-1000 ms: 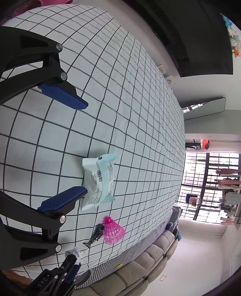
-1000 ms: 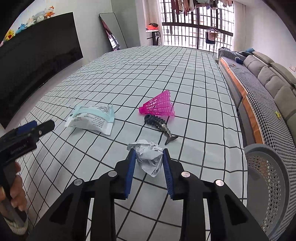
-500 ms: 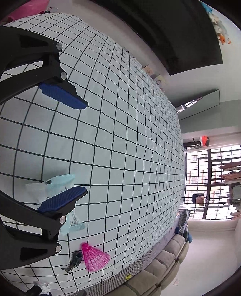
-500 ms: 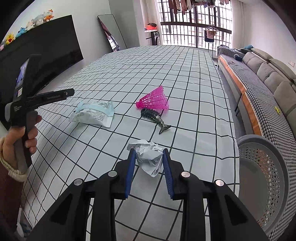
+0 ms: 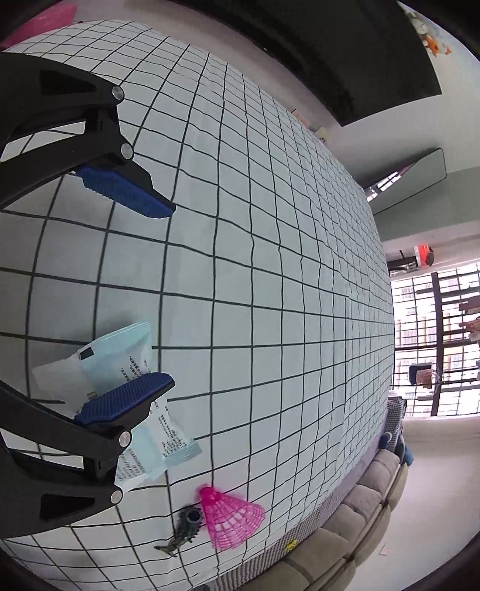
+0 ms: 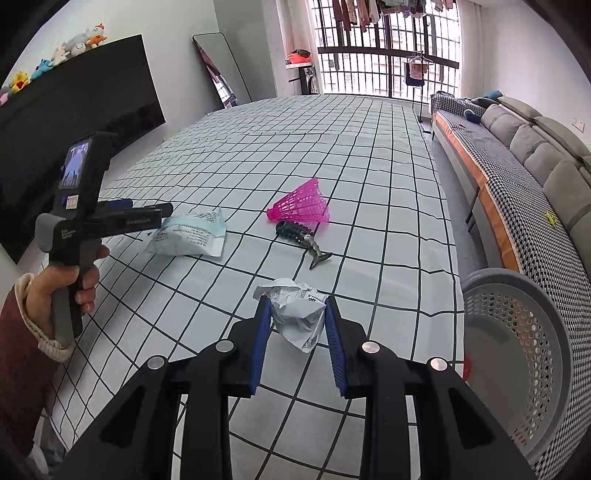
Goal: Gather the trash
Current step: 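Grasp the crumpled foil wrapper with the right gripper while the left gripper grasps the white-blue packet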
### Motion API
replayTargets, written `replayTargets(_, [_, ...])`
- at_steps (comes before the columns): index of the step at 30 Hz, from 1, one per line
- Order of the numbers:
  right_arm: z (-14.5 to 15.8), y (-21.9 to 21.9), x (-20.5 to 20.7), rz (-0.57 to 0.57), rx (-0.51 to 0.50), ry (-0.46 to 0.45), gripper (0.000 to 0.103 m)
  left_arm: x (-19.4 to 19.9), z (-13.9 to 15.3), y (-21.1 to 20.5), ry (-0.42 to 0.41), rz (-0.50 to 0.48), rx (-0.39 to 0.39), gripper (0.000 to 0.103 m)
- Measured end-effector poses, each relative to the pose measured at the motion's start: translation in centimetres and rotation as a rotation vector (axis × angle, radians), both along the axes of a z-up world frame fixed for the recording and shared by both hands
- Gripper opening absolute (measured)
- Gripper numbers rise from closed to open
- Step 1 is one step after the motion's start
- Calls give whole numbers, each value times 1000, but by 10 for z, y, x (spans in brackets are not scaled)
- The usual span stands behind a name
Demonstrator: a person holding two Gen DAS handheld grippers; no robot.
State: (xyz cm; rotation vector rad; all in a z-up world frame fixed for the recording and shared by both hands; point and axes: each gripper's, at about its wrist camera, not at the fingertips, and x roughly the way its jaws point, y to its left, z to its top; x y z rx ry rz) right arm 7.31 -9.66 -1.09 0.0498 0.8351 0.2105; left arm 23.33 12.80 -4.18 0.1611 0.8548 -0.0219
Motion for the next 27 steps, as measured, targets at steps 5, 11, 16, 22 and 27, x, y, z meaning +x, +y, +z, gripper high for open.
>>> replayTargets(5, [0,-1,-5,10,15,-2,29,-31,1,-4,11,-21,-24,84])
replayTargets(11, [1,0,-12,20,26,-6,29,-64,0,-18,19,-57,-39,84])
replayTargets(16, [4,-4,-19,17,34,-18,29,-74,9,-24,8,-41,-75,84])
replayTargets(22, [7,-14,-24,0,44,-32,29,-79,22,-41,-18,-52,-106,87])
replayTargets(27, [5,-24,-31,-16,47,-31,29,-64,17,-56,6,-33,-138,87])
